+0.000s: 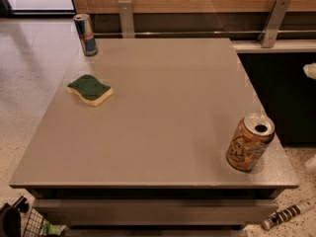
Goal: Move orange can near redbull can
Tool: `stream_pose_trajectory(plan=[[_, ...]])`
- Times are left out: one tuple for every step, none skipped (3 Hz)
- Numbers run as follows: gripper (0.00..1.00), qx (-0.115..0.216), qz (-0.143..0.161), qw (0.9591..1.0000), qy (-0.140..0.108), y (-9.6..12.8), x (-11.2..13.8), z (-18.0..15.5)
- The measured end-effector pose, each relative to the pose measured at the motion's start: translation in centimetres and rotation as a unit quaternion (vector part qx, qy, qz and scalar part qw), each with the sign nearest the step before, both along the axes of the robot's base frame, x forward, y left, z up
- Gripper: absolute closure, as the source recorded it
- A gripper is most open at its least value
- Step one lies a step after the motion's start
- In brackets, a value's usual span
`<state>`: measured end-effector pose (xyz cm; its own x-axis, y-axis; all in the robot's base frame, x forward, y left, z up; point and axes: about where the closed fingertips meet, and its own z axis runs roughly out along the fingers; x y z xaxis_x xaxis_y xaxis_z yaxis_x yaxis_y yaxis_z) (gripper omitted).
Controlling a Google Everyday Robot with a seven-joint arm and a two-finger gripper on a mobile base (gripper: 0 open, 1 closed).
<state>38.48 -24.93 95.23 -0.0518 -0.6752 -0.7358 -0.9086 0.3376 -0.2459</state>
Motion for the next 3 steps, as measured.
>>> stream_pose_trajectory(plan=[[0.00, 0.076, 0.008, 0.9964, -0.039, 0.6, 0.5, -0.5], [0.00, 0.130, 0.006, 0.9896, -0.062, 0.8, 0.6, -1.3], [0.00, 0.161, -0.002, 0.9850, -0.063, 0.9, 0.3, -2.5]])
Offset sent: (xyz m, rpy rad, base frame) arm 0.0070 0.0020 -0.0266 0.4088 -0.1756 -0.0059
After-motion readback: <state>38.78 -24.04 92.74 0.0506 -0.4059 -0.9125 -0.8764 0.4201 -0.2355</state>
